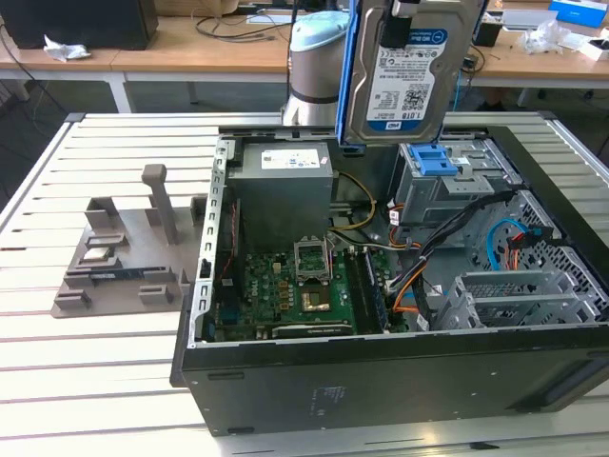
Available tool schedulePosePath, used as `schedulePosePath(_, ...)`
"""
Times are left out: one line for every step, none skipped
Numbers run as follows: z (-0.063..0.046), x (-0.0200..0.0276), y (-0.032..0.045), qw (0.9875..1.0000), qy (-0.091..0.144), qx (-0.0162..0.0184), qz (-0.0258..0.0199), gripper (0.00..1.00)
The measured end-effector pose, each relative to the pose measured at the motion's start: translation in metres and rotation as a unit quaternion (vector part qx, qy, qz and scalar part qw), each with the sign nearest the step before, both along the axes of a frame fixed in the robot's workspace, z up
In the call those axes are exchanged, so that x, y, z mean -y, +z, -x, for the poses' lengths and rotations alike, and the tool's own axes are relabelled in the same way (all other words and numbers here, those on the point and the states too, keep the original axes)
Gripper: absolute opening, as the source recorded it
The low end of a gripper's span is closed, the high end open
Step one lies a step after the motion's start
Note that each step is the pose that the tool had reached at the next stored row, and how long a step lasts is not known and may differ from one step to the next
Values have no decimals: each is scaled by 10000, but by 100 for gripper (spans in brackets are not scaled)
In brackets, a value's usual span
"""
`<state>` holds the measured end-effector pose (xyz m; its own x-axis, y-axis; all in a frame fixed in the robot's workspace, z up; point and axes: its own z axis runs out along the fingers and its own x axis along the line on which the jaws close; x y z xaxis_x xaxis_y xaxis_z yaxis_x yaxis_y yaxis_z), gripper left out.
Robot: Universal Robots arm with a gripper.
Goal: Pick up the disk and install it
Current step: 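Pick up the disk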
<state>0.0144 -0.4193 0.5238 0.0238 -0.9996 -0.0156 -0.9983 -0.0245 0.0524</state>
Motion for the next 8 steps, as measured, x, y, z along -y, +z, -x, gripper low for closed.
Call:
schedulePosePath(0, 31, -1, 10000, 0, 0, -1, 36)
schedulePosePath(0, 51, -1, 10000, 0, 0, 0, 36)
schedulePosePath(0, 67, -1, 10000, 0, 0, -1, 36)
schedulePosePath(0, 86, -2, 10000, 0, 0, -1, 36)
schedulePosePath(0, 102, -1, 10000, 0, 0, -1, 36)
schedulePosePath(0, 119, -1, 10000, 0, 0, 0, 36)
schedulePosePath(0, 135, -2, 10000, 0, 0, -1, 36)
schedulePosePath(0, 156, -1, 10000, 0, 0, -1, 36)
